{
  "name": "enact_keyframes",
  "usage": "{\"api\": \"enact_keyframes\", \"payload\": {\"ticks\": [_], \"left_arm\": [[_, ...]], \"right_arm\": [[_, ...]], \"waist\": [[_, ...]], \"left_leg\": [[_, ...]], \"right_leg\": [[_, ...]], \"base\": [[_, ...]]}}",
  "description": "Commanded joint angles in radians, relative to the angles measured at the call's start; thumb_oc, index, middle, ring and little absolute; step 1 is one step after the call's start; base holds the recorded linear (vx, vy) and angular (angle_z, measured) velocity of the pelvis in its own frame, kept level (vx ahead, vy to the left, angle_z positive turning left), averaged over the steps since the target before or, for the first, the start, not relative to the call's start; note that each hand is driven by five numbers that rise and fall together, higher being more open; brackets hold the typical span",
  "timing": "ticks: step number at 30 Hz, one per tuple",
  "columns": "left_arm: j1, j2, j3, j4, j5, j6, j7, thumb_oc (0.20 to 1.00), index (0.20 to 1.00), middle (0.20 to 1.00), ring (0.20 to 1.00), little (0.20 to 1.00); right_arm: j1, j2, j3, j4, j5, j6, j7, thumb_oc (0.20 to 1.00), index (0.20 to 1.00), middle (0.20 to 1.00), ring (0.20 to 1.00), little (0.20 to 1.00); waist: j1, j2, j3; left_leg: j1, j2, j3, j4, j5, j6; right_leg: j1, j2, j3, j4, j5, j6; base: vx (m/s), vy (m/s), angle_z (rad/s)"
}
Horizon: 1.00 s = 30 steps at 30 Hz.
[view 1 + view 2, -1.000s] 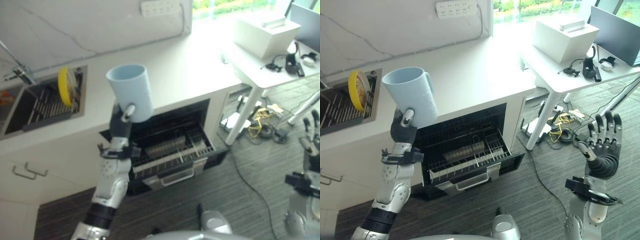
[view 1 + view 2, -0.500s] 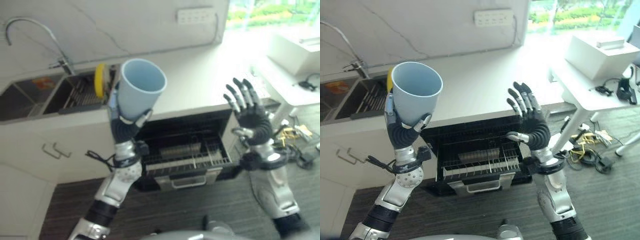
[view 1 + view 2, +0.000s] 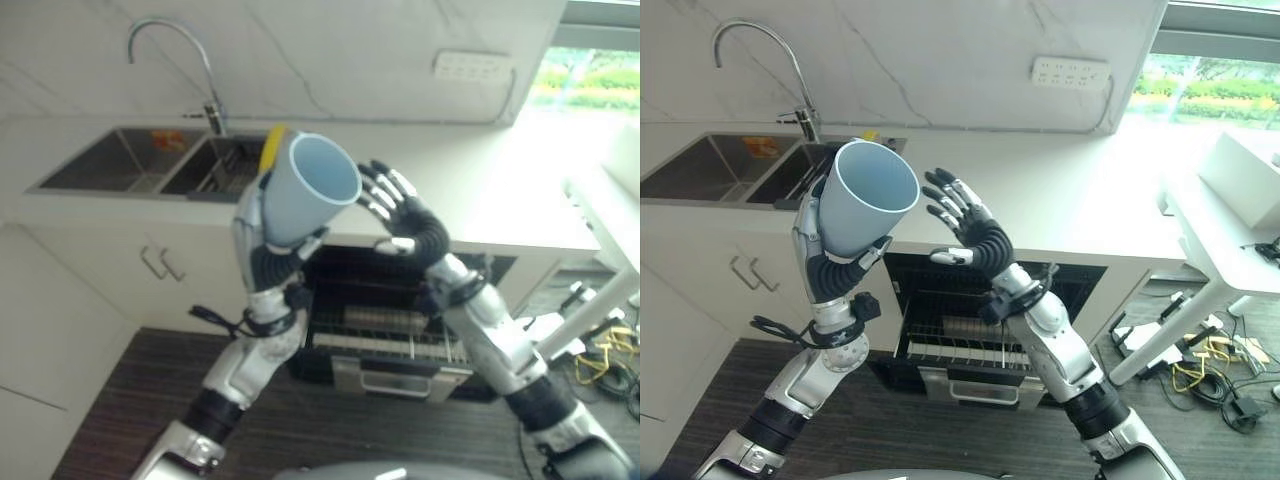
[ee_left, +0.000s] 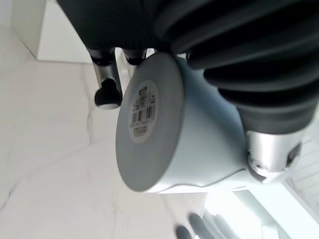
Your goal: Place the dishes in the dishwasher.
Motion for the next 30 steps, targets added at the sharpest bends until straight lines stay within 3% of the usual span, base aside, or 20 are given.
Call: {"api": "enact_keyframes", "payload": {"ticks": [1,11,30], "left_arm": [[-0.107,0.022,-0.015,0.015,0.045,-0.04,0.024,0.2,0.2,0.2,0.2,0.2],[-0.128,0.018,-0.084,0.016,0.018,-0.063,-0.018,0.2,0.2,0.2,0.2,0.2],[-0.106,0.01,-0.138,0.031,-0.061,-0.05,-0.065,0.2,0.2,0.2,0.2,0.2]], "right_arm": [[-0.042,0.037,-0.018,-0.022,0.073,0.022,0.003,1.0,1.0,1.0,1.0,1.0],[-0.115,0.065,0.028,0.002,0.099,0.057,-0.023,1.0,1.0,1.0,1.0,1.0],[-0.172,0.038,0.01,-0.037,-0.034,-0.005,-0.149,1.0,1.0,1.0,1.0,1.0]], "waist": [[0.002,-0.039,0.016],[0.022,-0.04,0.021],[0.031,-0.043,0.038]], "left_leg": [[-0.003,0.009,0.005,0.039,-0.072,-0.021],[-0.005,0.009,-0.007,0.033,-0.066,-0.019],[-0.007,0.005,-0.014,0.037,-0.073,-0.01]], "right_leg": [[0.004,-0.047,0.001,0.088,-0.127,0.033],[0.009,-0.049,-0.002,0.09,-0.126,0.032],[0.002,-0.053,0.014,0.095,-0.121,0.035]], "base": [[0.01,-0.012,0.16],[0.0,-0.001,0.0],[0.0,0.0,0.0]]}}
